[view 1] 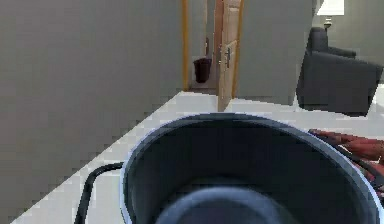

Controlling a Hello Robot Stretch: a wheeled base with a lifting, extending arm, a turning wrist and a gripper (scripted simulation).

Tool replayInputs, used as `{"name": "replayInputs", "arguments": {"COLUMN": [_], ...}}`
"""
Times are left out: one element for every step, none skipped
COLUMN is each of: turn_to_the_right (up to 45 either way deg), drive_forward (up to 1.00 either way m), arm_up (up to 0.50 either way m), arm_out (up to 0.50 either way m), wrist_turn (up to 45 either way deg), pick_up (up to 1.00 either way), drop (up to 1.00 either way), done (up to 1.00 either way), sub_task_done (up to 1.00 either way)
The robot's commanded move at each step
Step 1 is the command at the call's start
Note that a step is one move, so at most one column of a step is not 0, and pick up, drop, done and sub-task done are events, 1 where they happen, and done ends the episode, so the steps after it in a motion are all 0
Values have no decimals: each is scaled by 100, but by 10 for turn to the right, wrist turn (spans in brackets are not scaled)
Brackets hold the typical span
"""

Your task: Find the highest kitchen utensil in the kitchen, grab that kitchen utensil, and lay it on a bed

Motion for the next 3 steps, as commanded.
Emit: {"name": "replayInputs", "arguments": {"turn_to_the_right": [0,0,-30], "drive_forward": [100,100,0], "arm_up": [0,0,0], "arm_out": [0,0,0], "wrist_turn": [0,0,0], "pick_up": [0,0,0], "drop": [0,0,0], "done": [0,0,0], "sub_task_done": [0,0,0]}}
